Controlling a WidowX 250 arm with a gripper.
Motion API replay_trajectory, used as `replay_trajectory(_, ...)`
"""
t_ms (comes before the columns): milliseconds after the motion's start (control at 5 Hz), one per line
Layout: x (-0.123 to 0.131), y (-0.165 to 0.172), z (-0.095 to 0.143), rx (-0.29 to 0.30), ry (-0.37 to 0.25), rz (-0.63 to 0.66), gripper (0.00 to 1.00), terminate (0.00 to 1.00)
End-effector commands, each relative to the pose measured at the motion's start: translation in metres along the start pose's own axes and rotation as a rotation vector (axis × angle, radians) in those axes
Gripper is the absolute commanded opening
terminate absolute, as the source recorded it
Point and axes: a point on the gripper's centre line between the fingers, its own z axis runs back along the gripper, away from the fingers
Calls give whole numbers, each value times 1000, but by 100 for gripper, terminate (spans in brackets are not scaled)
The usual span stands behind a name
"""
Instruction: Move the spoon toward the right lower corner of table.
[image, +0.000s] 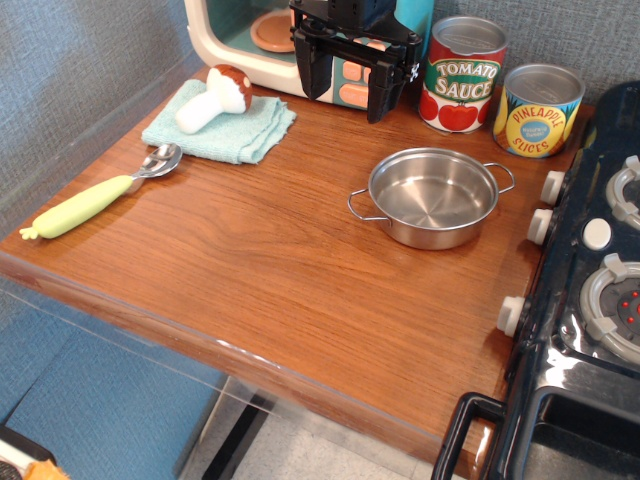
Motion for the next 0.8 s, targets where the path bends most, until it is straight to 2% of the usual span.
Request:
replay_trajectory(0,0,0,0,0,0,0,100,0)
replay_trajectory(200,-15,35,-9,95,54,61,100,0)
replay_trajectory(400,-23,54,-8,58,55,106,100,0)
replay_trajectory(600,-44,90,-3,104,37,79,100,0)
